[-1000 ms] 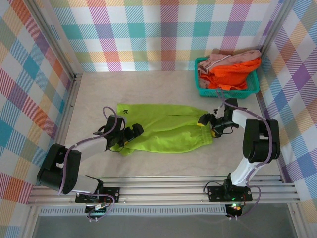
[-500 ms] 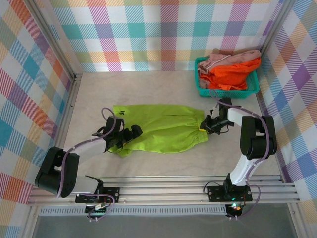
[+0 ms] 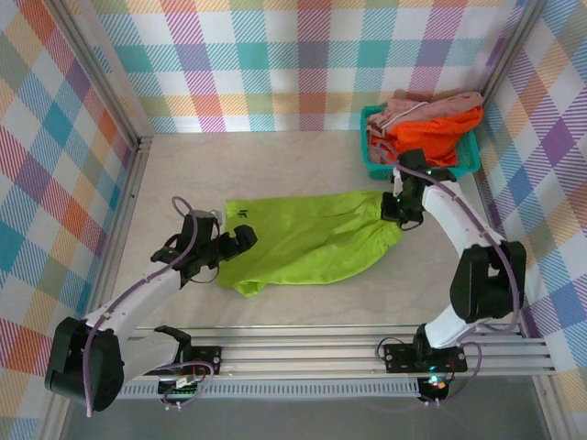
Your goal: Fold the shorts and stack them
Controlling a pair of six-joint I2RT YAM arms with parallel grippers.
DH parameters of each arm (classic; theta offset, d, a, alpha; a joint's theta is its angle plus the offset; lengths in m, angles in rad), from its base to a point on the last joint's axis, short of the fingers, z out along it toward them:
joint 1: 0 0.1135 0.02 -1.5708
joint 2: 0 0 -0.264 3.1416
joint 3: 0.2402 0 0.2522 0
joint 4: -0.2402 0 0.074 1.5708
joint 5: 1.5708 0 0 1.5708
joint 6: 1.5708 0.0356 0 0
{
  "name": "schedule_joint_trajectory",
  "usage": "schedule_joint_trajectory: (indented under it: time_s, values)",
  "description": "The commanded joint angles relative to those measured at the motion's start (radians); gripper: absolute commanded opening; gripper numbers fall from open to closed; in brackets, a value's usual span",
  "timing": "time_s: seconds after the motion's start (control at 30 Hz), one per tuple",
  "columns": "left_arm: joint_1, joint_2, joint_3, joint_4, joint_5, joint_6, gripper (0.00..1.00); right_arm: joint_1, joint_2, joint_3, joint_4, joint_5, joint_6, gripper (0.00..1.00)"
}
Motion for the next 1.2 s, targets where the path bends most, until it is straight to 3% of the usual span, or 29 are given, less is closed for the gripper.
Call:
schedule_joint_trajectory:
  time_s: [0.0, 0.27, 0.5, 0.83, 1.17]
  values:
    - [0.009, -0.010, 0.013, -0.061, -0.002, 0.020, 1.00, 0.023, -0.039, 0.128, -0.212, 0.271, -0.104, 0.00]
    - [0.009, -0.001, 0.004, 0.000, 0.044, -0.002, 1.00, 0.120, 0.013, 0.405, -0.413, 0.588, -0.174, 0.00]
    - [-0.022, 0.051, 0.013, 0.064, 0.099, -0.037, 0.95, 0.323, 0.177, 0.589, -0.526, 0.805, -0.149, 0.00]
    - [-0.180, 0.251, 0.070, 0.224, 0.101, -0.122, 0.75, 0.539, 0.421, 0.776, -0.620, 0.832, -0.026, 0.00]
    - [-0.286, 0.458, 0.109, 0.363, 0.090, -0.186, 0.52, 0.632, 0.573, 0.900, -0.669, 0.799, 0.021, 0.00]
